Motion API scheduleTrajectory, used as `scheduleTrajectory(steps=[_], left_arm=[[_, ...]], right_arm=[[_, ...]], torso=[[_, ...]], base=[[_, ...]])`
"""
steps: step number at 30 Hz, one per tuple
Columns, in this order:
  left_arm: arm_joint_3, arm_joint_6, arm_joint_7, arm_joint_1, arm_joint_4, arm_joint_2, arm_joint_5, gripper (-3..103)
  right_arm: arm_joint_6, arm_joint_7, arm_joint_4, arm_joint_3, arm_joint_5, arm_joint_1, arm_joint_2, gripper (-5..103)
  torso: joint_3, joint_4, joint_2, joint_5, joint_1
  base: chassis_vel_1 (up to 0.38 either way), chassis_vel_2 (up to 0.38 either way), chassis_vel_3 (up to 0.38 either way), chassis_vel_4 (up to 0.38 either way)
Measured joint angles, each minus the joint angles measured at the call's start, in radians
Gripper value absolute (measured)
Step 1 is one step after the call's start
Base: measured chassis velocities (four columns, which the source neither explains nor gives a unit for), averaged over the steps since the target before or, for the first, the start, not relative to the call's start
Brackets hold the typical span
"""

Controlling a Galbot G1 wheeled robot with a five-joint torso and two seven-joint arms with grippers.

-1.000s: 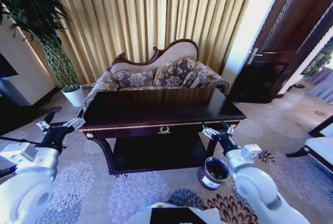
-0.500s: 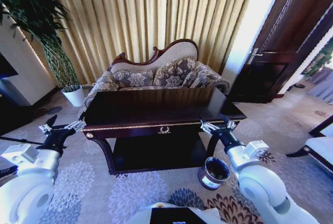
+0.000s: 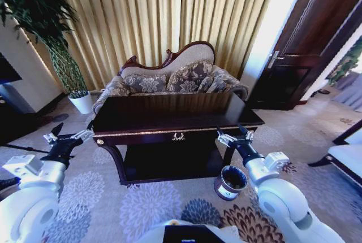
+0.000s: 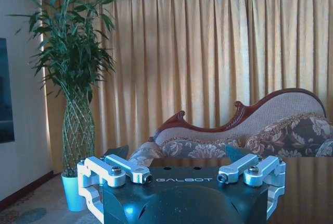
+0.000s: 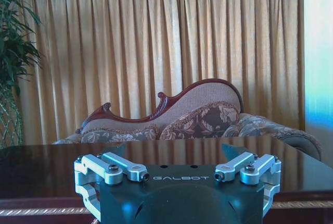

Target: Move to the front of the table and place the trash on the table into the trash bin.

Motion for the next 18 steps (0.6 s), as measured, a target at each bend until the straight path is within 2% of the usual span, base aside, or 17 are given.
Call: scheduleTrajectory(steps=[18], left_arm=[[-0.006,-0.004,0.000,0.002,0.000,0.006,0.002,100]], right_arm=[[0.005,-0.001,-0.001,0.006,0.000,-0.003,-0.002,100]], torso=[[0.000,-0.0001,0.000,-0.0001,0.000]], base=[[0.174,-0.181,-0.171,0.178]])
